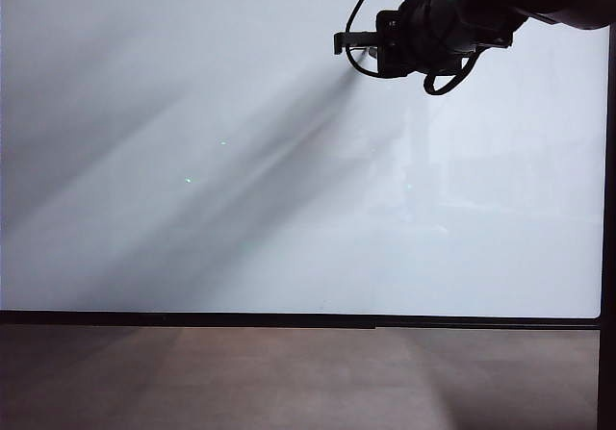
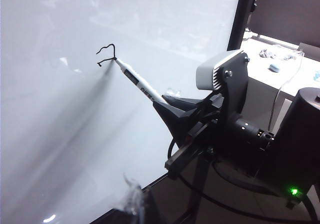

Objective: Reach to the right to find the marker pen, pick it up, and write the number 3 on the whiteboard.

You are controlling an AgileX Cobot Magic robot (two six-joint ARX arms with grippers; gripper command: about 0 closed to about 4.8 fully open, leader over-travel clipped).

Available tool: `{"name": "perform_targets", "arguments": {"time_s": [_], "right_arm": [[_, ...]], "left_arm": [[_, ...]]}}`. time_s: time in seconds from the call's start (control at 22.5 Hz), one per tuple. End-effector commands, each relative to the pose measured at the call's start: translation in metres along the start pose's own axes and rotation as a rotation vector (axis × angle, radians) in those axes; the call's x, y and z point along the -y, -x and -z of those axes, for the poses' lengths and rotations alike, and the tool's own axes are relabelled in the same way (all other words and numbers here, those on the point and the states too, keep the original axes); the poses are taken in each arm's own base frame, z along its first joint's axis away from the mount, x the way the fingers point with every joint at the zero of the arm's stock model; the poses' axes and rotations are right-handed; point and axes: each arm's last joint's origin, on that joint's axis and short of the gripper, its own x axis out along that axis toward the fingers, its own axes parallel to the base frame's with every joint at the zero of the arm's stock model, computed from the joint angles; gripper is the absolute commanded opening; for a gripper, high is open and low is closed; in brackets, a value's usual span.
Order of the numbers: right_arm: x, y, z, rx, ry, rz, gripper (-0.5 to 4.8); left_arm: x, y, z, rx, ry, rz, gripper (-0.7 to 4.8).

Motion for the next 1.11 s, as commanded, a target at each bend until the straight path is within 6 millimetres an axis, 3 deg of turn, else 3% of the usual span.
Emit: {"name": "perform_targets", "arguments": {"time_s": [0.04, 0.4, 1.11], "right_arm": [[0.0017, 0.0001, -0.0057, 0.020, -0.011, 0.029, 0.22], [0.0001, 0.0056, -0.0152, 0.015, -0.010, 0.002, 0.22], [-0.0008, 0.0057, -0.0156, 0.024, -0.010, -0.052, 0.21]], "left_arm": [[-0.0001, 0.0009, -0.0021, 0.016, -0.009, 0.000, -0.05], [-0.0001, 0.0009, -0.0021, 0.016, -0.009, 0.000, -0.05], [0.0000, 0.0009, -0.0021, 0.016, -0.009, 0.001, -0.05]]}}
